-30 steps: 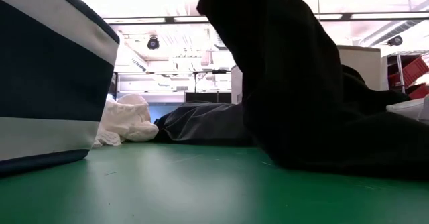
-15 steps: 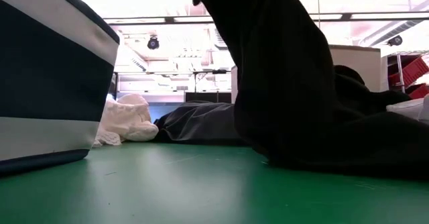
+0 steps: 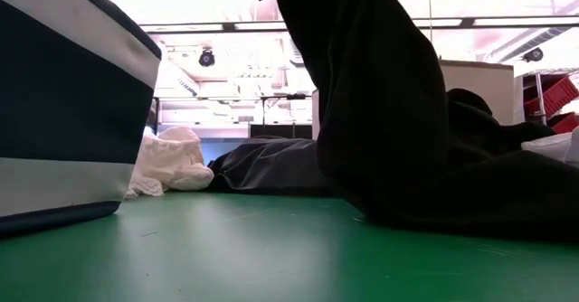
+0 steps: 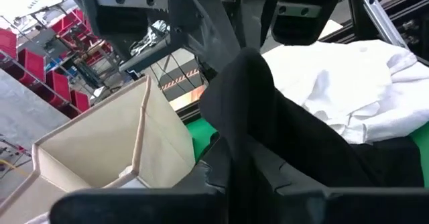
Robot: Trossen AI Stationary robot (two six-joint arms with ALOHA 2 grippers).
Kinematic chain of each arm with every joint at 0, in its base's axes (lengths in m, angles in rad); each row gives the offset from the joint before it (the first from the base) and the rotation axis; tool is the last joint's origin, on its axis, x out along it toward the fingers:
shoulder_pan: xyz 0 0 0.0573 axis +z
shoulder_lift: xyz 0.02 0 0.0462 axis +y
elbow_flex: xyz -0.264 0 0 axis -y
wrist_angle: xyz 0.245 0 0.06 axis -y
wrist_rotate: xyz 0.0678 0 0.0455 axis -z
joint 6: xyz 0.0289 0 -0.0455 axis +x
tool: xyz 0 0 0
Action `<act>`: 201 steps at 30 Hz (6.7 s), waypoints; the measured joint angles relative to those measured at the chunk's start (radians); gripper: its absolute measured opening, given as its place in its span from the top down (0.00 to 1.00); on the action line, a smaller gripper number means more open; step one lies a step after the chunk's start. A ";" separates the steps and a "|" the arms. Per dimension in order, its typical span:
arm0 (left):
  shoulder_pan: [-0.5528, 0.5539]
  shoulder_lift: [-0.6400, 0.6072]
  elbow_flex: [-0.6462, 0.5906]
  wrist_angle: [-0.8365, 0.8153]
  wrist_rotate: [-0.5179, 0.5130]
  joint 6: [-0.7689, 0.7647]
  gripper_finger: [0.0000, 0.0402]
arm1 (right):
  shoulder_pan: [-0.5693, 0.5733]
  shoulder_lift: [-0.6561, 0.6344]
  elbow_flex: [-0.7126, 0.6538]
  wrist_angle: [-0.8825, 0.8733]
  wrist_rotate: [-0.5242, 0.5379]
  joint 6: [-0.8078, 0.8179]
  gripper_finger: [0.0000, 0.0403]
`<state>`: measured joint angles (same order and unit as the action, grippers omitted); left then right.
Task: Sort clothes
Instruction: Put the black jacket into the blue laundry organizer
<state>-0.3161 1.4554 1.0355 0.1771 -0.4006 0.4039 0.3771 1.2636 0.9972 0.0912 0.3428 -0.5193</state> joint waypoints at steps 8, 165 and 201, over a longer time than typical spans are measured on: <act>-0.001 -0.019 0.000 0.006 -0.066 0.003 1.00 | 0.000 -0.002 0.100 -0.182 0.087 0.096 0.95; 0.113 -0.004 -0.079 0.437 0.598 -0.467 0.18 | -0.198 0.082 0.457 -0.205 -0.388 -0.051 0.98; 0.185 0.220 0.049 0.598 0.575 -0.530 0.94 | -0.201 0.007 0.472 -0.327 -0.296 0.231 0.78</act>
<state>-0.1310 1.6758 1.0840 0.7750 0.1745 -0.1264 0.1761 1.2711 1.4697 -0.2360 0.0465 -0.2886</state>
